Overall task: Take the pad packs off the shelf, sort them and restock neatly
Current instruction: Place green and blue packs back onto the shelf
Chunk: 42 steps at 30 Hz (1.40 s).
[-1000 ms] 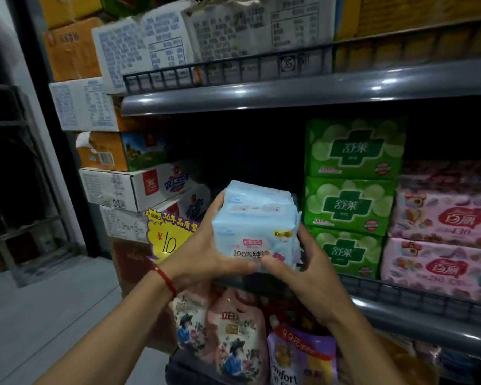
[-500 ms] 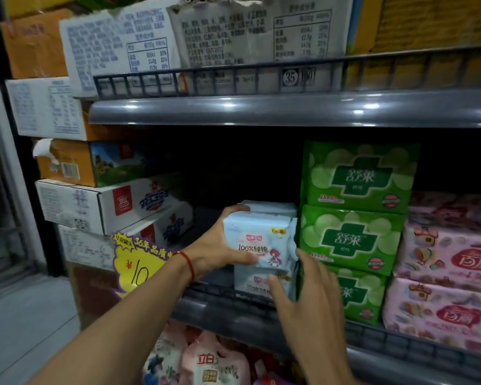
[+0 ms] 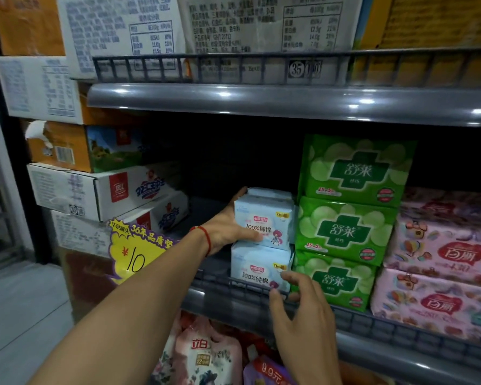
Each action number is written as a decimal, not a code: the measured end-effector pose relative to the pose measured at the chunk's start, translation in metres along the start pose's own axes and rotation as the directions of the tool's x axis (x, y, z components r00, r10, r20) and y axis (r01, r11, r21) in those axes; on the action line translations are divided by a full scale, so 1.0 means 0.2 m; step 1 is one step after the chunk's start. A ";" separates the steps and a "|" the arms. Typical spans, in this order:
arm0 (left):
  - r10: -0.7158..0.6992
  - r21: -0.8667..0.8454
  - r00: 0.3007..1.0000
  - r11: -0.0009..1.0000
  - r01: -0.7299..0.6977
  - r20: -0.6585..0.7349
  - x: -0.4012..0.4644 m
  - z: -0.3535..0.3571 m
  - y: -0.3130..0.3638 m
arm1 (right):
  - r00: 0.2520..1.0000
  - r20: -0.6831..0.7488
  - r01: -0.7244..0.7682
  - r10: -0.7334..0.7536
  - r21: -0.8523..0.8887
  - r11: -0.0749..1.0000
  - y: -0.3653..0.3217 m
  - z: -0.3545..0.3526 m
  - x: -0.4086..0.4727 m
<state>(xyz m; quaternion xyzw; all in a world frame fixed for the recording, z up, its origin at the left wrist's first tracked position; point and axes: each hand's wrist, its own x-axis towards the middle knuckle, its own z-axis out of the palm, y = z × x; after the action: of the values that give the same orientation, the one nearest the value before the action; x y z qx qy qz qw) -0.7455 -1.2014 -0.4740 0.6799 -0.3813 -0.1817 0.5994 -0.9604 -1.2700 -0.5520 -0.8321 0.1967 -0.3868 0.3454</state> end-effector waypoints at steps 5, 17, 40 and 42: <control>-0.013 0.016 0.998 1.000 0.014 -0.062 0.06 0.00 -0.04 | 1.000 0.009 -0.013 0.013 0.050 0.999 0.00 -0.02 -0.02; -0.067 -0.004 0.997 0.998 0.066 -0.048 0.34 0.01 -0.13 | 0.975 -0.215 0.058 -0.048 0.038 0.998 0.15 -0.03 0.11; 0.045 0.873 0.998 0.488 0.010 -0.036 0.12 0.19 0.06 | 0.968 -0.252 0.023 -0.005 0.069 0.997 0.17 -0.02 0.09; 0.016 0.885 1.000 0.466 -0.004 -0.004 0.14 0.20 0.05 | 0.965 -0.261 0.032 -0.010 0.081 0.996 0.17 -0.02 0.10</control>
<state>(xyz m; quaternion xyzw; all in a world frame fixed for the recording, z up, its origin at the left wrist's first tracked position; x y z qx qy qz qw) -0.7586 -1.2488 -0.4669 0.8907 -0.4208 0.0489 0.1652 -0.9530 -1.3074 -0.5642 -0.7607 0.2153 -0.5044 0.3471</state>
